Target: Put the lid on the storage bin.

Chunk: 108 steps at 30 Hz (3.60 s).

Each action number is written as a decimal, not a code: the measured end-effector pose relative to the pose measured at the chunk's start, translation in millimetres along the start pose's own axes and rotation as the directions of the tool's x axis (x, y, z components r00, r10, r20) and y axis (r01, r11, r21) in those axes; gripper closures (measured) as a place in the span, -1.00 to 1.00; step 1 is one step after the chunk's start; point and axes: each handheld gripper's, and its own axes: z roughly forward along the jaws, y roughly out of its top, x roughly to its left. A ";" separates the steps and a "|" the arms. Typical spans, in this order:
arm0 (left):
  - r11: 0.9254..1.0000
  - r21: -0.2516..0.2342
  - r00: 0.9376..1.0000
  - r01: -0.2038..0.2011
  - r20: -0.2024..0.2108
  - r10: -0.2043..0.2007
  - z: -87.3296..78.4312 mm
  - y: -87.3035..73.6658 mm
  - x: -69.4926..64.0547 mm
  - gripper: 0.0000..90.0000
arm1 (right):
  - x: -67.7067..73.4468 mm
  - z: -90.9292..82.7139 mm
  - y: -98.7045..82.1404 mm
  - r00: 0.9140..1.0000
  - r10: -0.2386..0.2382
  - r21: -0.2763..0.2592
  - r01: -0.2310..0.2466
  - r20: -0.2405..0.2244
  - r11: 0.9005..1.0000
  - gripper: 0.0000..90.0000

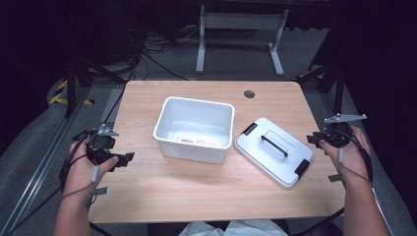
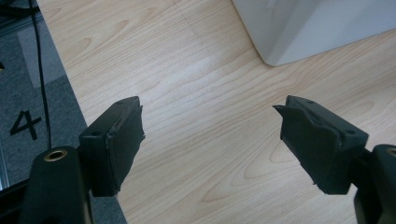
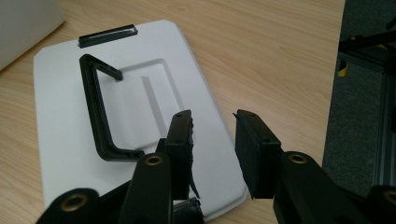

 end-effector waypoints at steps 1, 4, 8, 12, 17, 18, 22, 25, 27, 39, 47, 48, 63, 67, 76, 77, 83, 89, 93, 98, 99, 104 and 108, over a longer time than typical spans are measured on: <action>1.000 0.001 1.000 -0.008 0.003 0.008 -0.7 0.7 -0.9 -0.51 | 0.7 -0.3 0.3 1.000 0.001 -0.002 -0.001 -0.003 1.000 0.50; 1.000 -0.005 1.000 -0.009 0.012 0.009 -2.6 1.4 -3.9 -0.52 | 2.9 -2.9 1.5 1.000 0.002 -0.017 -0.003 -0.019 1.000 0.46; 1.000 -0.009 1.000 -0.018 0.024 0.019 -3.8 2.5 -5.8 -0.52 | 8.4 -6.9 3.7 0.999 -0.009 -0.031 0.007 -0.043 0.999 0.42; 0.999 -0.002 0.999 -0.034 0.028 0.034 -3.4 3.0 -7.3 -0.52 | 14.2 -8.0 5.7 0.997 -0.023 -0.031 0.020 -0.070 0.999 0.38; 0.999 -0.005 0.999 -0.037 0.031 0.037 -3.9 3.1 -9.9 -0.52 | 28.2 -4.8 11.2 0.991 -0.075 -0.030 0.072 -0.108 0.997 0.33; 0.999 -0.009 0.999 -0.032 0.032 0.033 -3.5 2.9 -9.7 -0.53 | 33.7 -2.2 12.8 0.986 -0.090 -0.030 0.087 -0.140 0.996 0.31; 0.999 -0.001 0.999 -0.033 0.025 0.033 -2.0 1.8 -8.3 -0.55 | 46.1 5.2 17.4 0.972 -0.130 -0.042 0.124 -0.196 0.991 0.26; 0.999 -0.002 0.999 -0.032 0.028 0.032 -1.9 1.2 -8.8 -0.55 | 51.2 9.6 17.8 0.966 -0.148 -0.035 0.144 -0.210 0.989 0.25; 0.999 0.003 0.999 -0.033 0.033 0.033 -2.9 1.5 -9.3 -0.55 | 53.3 11.2 17.5 0.964 -0.156 -0.034 0.152 -0.216 0.988 0.22; 0.999 -0.001 0.999 -0.034 0.033 0.034 -2.4 1.8 -9.3 -0.56 | 59.7 23.3 17.0 0.944 -0.150 -0.055 0.140 -0.293 0.989 0.13; 0.999 0.000 0.999 -0.038 0.029 0.038 -0.9 1.6 -9.6 -0.55 | 59.2 44.1 12.3 0.959 -0.159 -0.008 0.162 -0.235 0.987 0.08; 0.999 0.005 0.999 -0.035 0.033 0.035 -0.9 1.6 -9.8 -0.55 | 59.5 47.1 11.4 0.959 -0.155 0.000 0.160 -0.237 0.987 0.08; 0.998 0.032 0.997 -0.057 0.050 0.056 2.9 1.8 -12.1 -0.55 | 62.2 82.0 0.0 0.959 -0.183 0.074 0.203 -0.218 0.976 0.16; 0.999 0.024 0.998 -0.047 0.042 0.046 1.6 1.2 -10.8 -0.55 | 60.9 82.7 -0.1 0.958 -0.195 0.081 0.215 -0.208 0.973 0.31; 0.999 0.018 0.998 -0.041 0.038 0.040 0.2 1.1 -9.8 -0.55 | 60.3 79.5 3.6 0.954 -0.235 0.081 0.253 -0.188 0.964 0.83; 0.999 0.018 0.998 -0.042 0.039 0.041 0.2 1.1 -9.6 -0.55 | 60.2 79.2 3.9 0.954 -0.241 0.079 0.258 -0.180 0.963 0.84; 0.999 0.016 0.999 -0.038 0.034 0.037 1.9 0.3 -8.4 -0.55 | 59.9 75.2 9.6 0.952 -0.254 0.076 0.270 -0.169 0.960 0.88; 1.000 0.009 0.999 -0.019 0.031 0.019 -2.1 -1.1 -6.5 -0.55 | 57.8 63.1 18.4 0.952 -0.257 0.056 0.270 -0.166 0.961 0.88; 1.000 0.004 0.999 -0.026 0.025 0.026 -3.0 -1.2 -4.4 -0.54 | 55.5 52.3 26.4 0.950 -0.266 0.047 0.277 -0.164 0.960 0.88; 1.000 0.006 0.999 -0.021 0.030 0.021 -2.2 -1.7 -4.7 -0.54 | 51.5 34.9 37.5 0.950 -0.263 0.024 0.270 -0.168 0.962 0.88; 1.000 0.009 0.999 -0.020 0.033 0.020 -2.4 -1.6 -4.4 -0.54 | 50.8 29.5 40.9 0.951 -0.259 0.018 0.266 -0.169 0.964 0.88; 1.000 0.005 0.999 -0.014 0.031 0.014 -2.7 -2.2 -3.6 -0.54 | 47.9 15.8 50.9 0.952 -0.256 0.014 0.262 -0.170 0.965 0.88; 1.000 0.007 0.999 -0.014 0.037 0.014 -3.4 -2.3 -2.4 -0.54 | 45.3 6.1 57.4 0.950 -0.270 -0.004 0.273 -0.158 0.962 0.88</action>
